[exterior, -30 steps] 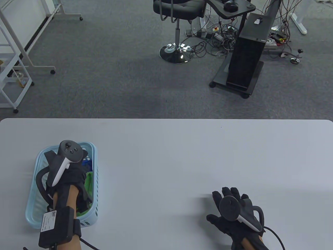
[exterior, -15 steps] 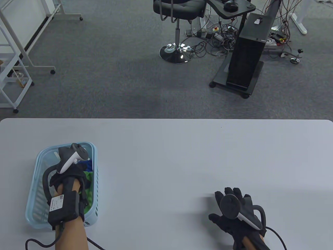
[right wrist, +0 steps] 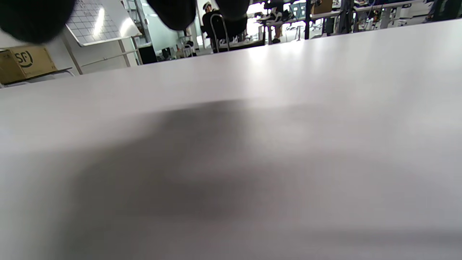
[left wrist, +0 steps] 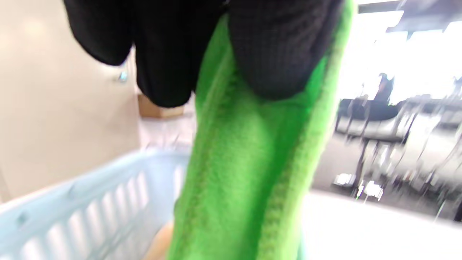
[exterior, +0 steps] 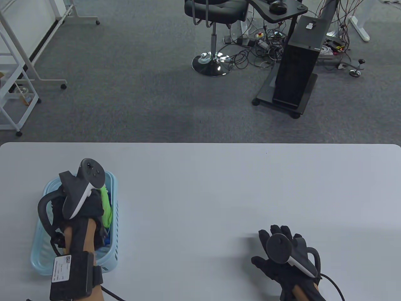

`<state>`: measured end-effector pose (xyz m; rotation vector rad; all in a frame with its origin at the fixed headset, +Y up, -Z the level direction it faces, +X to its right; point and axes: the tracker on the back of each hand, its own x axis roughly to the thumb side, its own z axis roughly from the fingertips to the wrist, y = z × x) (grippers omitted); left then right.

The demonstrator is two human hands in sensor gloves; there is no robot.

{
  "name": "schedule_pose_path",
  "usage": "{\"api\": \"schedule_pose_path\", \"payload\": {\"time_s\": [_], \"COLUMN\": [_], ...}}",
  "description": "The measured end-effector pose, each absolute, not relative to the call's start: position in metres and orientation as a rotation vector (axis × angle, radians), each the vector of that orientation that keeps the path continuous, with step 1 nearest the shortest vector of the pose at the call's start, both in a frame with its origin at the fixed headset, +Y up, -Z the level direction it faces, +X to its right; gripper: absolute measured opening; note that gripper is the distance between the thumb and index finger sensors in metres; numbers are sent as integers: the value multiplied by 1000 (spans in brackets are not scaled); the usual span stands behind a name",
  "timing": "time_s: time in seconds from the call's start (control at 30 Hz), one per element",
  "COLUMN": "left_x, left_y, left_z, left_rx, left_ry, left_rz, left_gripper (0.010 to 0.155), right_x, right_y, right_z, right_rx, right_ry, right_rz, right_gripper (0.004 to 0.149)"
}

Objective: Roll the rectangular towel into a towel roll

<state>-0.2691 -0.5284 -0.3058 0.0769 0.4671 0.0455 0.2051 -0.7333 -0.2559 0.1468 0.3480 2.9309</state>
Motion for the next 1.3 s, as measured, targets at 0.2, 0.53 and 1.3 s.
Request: {"api": "schedule_pose_path", "payload": {"time_s": [0.2,0.53,1.3], "left_x": [-208,-122,-105], "left_y": [-493,-726,-765], "left_z": [-263,-254,-250], "left_rx": [296,-158,-311], "left_ry": [211,101,37], "left_rz": [335,778,1387], "left_gripper": [46,47,48], "right_x": [204,204,205], "right_y": [-734,-740,-747], "right_z": [-256,-256,-263], "right_rx": [156,157,270], "right_ry": [364,401,567], "right_rz": [2932,2953,2084], "right_gripper": [91,91,95]}}
